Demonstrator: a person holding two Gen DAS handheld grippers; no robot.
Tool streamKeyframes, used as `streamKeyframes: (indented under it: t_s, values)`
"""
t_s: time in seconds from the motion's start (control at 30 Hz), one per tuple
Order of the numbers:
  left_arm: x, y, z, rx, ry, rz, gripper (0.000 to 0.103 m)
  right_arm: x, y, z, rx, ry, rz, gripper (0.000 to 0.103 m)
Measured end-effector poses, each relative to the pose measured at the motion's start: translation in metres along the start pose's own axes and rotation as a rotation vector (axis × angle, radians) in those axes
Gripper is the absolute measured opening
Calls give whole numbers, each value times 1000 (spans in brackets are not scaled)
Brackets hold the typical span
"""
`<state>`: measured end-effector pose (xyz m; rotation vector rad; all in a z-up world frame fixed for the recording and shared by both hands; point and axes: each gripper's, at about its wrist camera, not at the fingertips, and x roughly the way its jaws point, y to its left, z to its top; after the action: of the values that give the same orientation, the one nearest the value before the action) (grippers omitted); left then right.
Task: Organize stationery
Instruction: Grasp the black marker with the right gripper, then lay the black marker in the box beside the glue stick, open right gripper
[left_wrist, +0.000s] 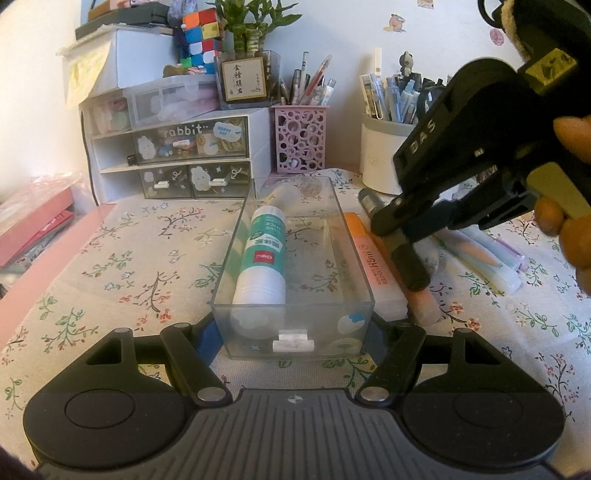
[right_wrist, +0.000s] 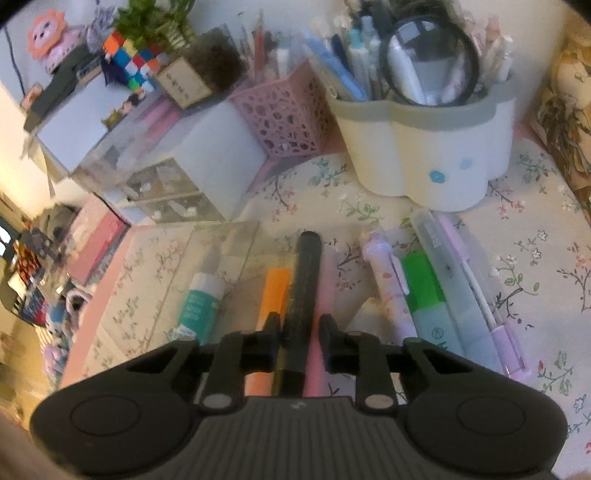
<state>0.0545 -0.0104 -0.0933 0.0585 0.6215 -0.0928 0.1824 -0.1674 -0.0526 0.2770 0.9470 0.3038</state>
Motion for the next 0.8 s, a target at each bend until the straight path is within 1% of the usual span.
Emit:
streamKeyframes:
  t_s: [0.07, 0.33, 0.6, 0.8]
  values:
    - [0, 0, 0, 0, 0, 1, 72, 0, -6, 2, 44, 14, 25, 0]
    - [0, 0, 0, 0, 0, 1, 72, -2, -12, -1, 96, 3, 54, 0]
    - [0, 0, 0, 0, -1, 1, 72, -9, -29, -6, 229, -1, 140, 0]
    - [0, 0, 0, 1, -1, 1, 72, -13, -34, -7, 279, -9, 152, 0]
